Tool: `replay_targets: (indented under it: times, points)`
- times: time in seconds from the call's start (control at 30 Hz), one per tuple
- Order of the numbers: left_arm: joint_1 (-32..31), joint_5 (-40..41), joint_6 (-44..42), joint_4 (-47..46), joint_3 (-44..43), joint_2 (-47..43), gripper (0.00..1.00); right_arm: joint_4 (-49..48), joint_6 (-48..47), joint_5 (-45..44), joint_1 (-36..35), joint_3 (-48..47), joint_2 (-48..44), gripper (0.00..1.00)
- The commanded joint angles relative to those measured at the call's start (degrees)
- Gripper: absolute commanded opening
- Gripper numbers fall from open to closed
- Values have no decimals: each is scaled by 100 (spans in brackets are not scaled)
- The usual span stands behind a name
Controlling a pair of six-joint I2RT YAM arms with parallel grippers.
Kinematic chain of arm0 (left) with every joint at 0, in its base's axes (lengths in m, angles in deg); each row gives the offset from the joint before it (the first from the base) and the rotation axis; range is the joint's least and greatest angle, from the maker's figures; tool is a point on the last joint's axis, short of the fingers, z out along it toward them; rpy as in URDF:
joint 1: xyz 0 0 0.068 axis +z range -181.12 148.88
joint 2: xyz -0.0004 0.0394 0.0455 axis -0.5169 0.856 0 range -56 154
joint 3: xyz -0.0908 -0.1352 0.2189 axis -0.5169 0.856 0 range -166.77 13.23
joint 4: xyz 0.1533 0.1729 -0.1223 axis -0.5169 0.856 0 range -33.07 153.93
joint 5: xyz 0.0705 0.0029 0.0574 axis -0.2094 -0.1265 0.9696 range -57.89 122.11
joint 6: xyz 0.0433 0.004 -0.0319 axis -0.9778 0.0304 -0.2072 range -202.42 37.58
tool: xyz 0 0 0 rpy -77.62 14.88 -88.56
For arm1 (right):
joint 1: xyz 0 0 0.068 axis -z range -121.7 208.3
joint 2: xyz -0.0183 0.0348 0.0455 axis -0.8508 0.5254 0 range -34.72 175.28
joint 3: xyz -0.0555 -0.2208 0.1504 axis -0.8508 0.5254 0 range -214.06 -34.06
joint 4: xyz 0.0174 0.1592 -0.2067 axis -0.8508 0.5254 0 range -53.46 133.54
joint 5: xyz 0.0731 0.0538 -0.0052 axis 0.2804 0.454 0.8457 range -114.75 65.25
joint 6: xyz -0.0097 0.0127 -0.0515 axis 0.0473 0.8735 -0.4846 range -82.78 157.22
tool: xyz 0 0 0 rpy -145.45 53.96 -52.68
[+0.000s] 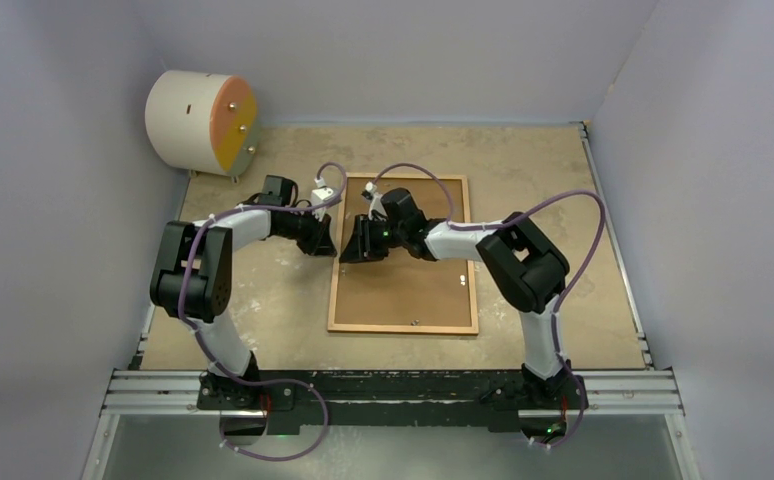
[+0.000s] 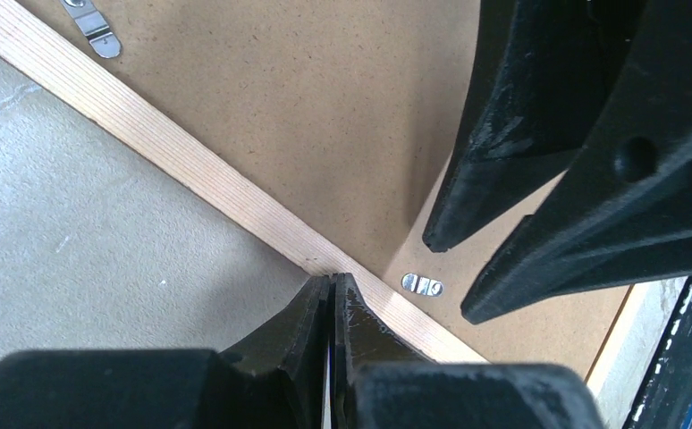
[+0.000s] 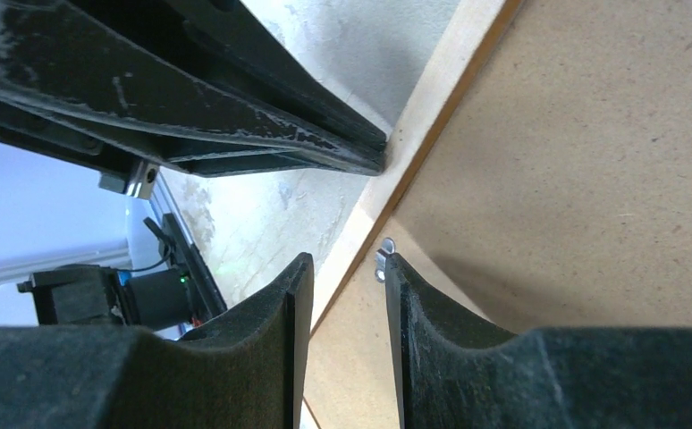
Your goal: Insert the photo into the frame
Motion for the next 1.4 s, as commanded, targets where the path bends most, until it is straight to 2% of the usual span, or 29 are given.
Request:
replay_targets:
  times: [0.0,0.6,1.37]
  points:
    - [-21,608,-110,-66,104,343,4,-60,-128,-124,-22,27,95,38]
    - [-19,669,-81,-60,96,400,0,134,-186,-382,-257,-25,272,35]
    - [-19,705,-144,-57,131,390,0,147,-156,-118,-322,-210,400,33]
